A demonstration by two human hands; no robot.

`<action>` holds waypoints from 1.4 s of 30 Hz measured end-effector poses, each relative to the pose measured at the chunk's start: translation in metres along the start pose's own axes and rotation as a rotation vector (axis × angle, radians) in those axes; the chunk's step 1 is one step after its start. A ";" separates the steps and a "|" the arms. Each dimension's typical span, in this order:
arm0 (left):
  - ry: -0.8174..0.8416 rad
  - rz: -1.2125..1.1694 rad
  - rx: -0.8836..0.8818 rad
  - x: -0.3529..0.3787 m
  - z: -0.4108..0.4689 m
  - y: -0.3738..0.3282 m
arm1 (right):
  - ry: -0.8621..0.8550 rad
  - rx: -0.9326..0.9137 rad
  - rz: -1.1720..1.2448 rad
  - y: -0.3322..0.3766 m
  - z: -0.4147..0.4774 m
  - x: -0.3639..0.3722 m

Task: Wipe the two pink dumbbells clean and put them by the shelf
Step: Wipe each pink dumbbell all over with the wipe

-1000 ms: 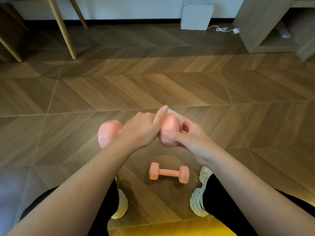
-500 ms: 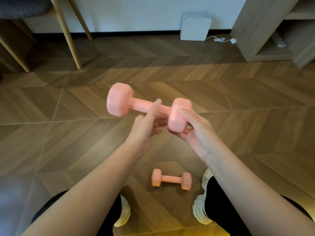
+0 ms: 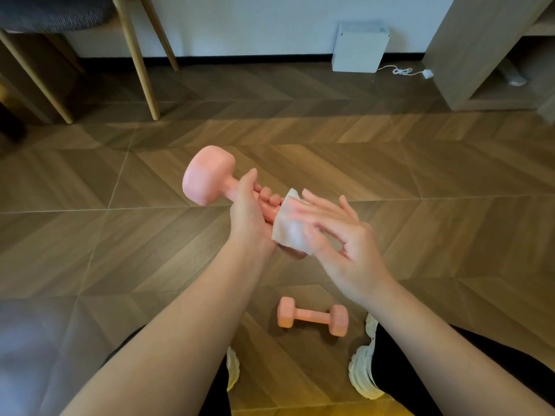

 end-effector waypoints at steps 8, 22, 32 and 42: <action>0.095 -0.075 0.004 0.004 -0.007 -0.008 | -0.197 0.596 0.563 0.009 0.011 -0.007; 0.112 -0.086 0.054 0.005 -0.008 -0.011 | -0.009 0.824 0.828 -0.002 0.013 0.000; 0.085 -0.099 0.090 0.006 -0.002 -0.020 | -0.033 0.767 0.832 -0.004 0.021 0.006; 0.062 -0.098 0.076 0.006 0.000 -0.019 | 0.018 0.757 0.819 -0.010 0.022 0.006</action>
Point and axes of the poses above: each hand's wrist, its own z-axis towards the middle knuckle, its own x-axis out of the palm, y = z × x, the point moved 1 cm from there along z, towards the middle knuckle, and after that the axes turned 15 degrees about z, right-handed, at the moved point
